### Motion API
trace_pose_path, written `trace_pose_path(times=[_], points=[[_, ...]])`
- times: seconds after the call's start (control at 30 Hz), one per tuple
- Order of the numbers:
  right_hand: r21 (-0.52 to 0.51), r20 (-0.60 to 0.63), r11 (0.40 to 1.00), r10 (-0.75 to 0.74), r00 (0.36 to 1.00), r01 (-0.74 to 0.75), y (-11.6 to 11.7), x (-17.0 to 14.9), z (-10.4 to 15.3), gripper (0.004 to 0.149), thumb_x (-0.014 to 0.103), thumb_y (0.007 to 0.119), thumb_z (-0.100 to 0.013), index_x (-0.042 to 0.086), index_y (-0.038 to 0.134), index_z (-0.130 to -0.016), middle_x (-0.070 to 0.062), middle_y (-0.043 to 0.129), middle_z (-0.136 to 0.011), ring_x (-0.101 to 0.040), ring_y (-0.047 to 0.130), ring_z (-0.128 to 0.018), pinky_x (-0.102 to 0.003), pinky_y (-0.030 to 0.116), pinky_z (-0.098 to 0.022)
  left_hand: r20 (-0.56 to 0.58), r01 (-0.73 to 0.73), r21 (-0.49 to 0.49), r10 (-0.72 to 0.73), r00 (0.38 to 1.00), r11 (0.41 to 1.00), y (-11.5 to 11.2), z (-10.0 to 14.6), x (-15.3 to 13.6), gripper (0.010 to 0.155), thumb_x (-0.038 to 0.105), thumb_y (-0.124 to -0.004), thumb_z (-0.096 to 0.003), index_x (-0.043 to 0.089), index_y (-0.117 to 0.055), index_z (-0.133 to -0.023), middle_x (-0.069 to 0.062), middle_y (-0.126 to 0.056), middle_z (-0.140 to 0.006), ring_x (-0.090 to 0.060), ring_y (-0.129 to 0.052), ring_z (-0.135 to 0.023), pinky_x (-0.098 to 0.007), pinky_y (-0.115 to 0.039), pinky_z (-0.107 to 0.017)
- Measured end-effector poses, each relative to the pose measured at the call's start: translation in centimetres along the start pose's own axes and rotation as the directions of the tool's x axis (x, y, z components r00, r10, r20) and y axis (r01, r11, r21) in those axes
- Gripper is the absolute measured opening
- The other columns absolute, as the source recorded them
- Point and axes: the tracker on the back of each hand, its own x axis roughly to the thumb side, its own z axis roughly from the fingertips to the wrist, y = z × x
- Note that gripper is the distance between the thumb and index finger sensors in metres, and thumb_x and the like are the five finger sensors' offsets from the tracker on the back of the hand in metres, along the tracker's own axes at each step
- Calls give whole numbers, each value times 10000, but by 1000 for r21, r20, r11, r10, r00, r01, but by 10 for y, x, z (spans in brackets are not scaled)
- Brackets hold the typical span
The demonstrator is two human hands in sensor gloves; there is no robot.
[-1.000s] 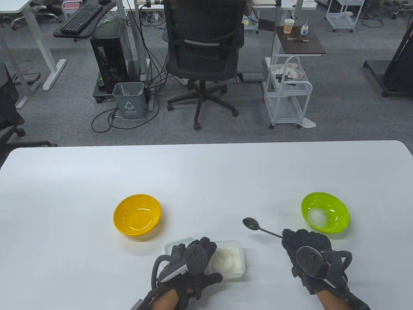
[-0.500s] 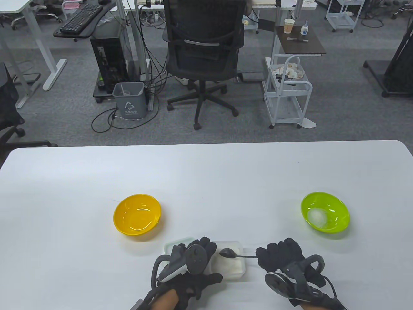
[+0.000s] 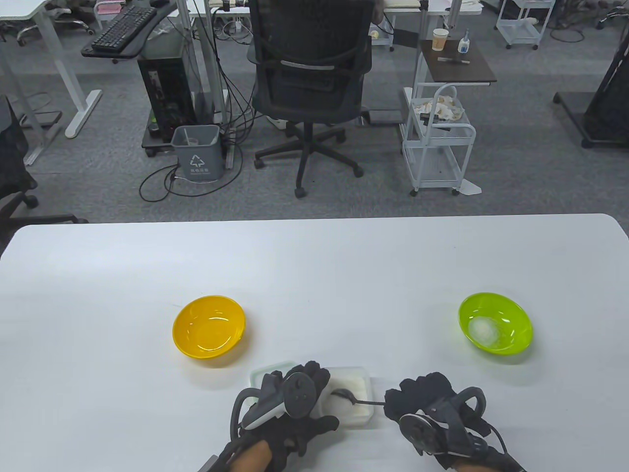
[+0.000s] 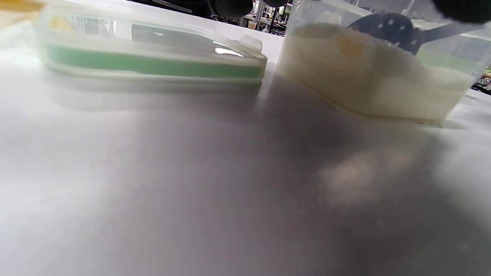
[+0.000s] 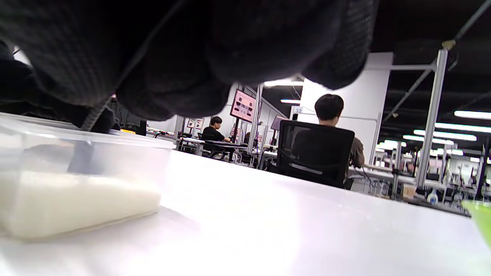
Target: Scoop white sugar from container into bowls
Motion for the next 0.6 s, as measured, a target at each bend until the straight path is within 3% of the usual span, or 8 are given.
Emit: trace_pose_path(times=[0.17, 0.37, 0.47, 0.6], points=[[51, -60, 993, -107, 992, 110, 4, -6, -2, 330, 540, 845, -412, 378, 931, -686, -5, 1004, -524, -165, 938, -208, -404, 808, -500, -1, -1, 0, 1, 1000, 1000, 0, 0, 0, 928, 812, -633, -320, 495, -245, -1102, 176, -212, -1243, -176, -366, -1234, -551, -264, -864], [141, -242, 934, -290, 926, 329, 15, -17, -3, 341, 534, 843, -420, 347, 940, -688, -21, 1011, -497, -158, 933, -167, -406, 822, -460, -2, 1, 0, -1, 1000, 1000, 0, 0, 0, 928, 813, -631, -320, 496, -244, -1102, 177, -212, -1243, -175, -367, -1233, -551, -264, -864], [171, -340, 879, -371, 864, 445, 21, -24, -3, 348, 531, 841, -424, 333, 942, -692, -28, 1014, -486, -152, 932, -151, -405, 828, -443, -1, 0, 0, 0, 1000, 1000, 0, 0, 0, 929, 812, -632, -320, 495, -245, -1102, 174, -212, -1244, -175, -367, -1233, -550, -265, -864], [202, -516, 726, -492, 702, 657, 35, -38, 1, 351, 523, 835, -435, 318, 937, -701, -38, 1010, -494, -157, 934, -155, -412, 824, -441, -1, -2, -1, 2, 1000, 1000, 0, 0, 0, 930, 811, -633, -321, 494, -242, -1103, 174, -213, -1243, -176, -366, -1233, -551, -264, -864]])
